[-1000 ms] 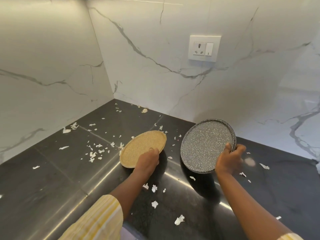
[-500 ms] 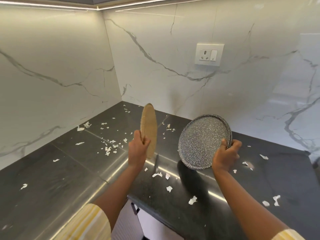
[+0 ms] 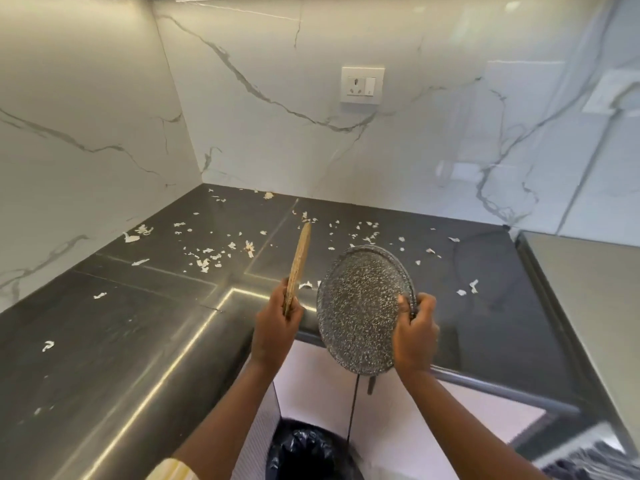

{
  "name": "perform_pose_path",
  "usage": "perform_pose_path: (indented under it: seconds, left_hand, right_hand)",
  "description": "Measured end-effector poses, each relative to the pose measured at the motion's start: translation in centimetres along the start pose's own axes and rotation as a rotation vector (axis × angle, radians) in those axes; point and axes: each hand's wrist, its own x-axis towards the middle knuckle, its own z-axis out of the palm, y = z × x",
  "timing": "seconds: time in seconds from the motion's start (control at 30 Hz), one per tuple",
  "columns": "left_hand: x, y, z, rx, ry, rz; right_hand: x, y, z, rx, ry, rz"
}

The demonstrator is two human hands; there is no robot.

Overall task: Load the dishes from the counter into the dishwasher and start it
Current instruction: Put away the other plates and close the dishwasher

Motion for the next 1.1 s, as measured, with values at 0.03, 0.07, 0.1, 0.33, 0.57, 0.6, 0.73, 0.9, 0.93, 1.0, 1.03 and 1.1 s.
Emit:
perform_pose_path:
  seconds: [0.03,0.07,0.1,0.33,0.57,0.6,0.73,0.9,0.93,1.0,1.03,1.1]
  left_hand:
    - [-0.9,0.4,0.0,-0.021,-0.005,0.009]
    - [-1.7,0.8,-0.1,-0.040,-0.011,0.006]
    - [-2.4,1.3,-0.2,-0.050,-0.017,0.000]
    - [-7.9,5.6,-0.5,-0.059,-0.007,-0.008]
    - [-18.3,9.5,0.9,0.020,-0.027,-0.090]
    - [-20.2,10.1,0.8,0.039,-0.030,-0.101]
    - [-27.4,12.3,0.3,0.186,-0.147,-0.149]
    - [-34.0,15.8,-0.4,0.338,-0.282,-0.234]
    - [-35.2,16.3,-0.4,0.354,-0.292,-0.222]
    - [-37.5,17.3,-0.4,0.382,-0.317,-0.202]
    - [-38.6,17.8,-0.3,0.390,-0.341,-0.205]
    - [-41.0,18.8,0.0,0.398,-0.389,-0.218]
  right_hand:
    - [-0.7,0.0,-0.9,-0.015,-0.015,-0.028]
    - [-1.3,0.1,-1.7,-0.024,-0.036,-0.056]
    - [-1.8,0.1,-2.5,-0.029,-0.060,-0.081]
    - [-4.1,0.9,-7.5,-0.021,-0.168,-0.153]
    - [-8.3,4.9,-15.1,-0.039,-0.319,-0.153]
    - [-9.1,5.8,-16.4,-0.045,-0.337,-0.143]
    - [-12.5,9.0,-21.4,-0.100,-0.376,-0.129]
    - [-15.9,11.6,-27.0,-0.152,-0.475,-0.060]
    - [-16.5,12.2,-28.1,-0.162,-0.470,-0.052]
    - [-17.6,13.4,-30.3,-0.186,-0.442,-0.022]
    - [-18.2,14.1,-31.4,-0.194,-0.429,0.001]
    - [-19.4,15.4,-33.6,-0.202,-0.427,0.040]
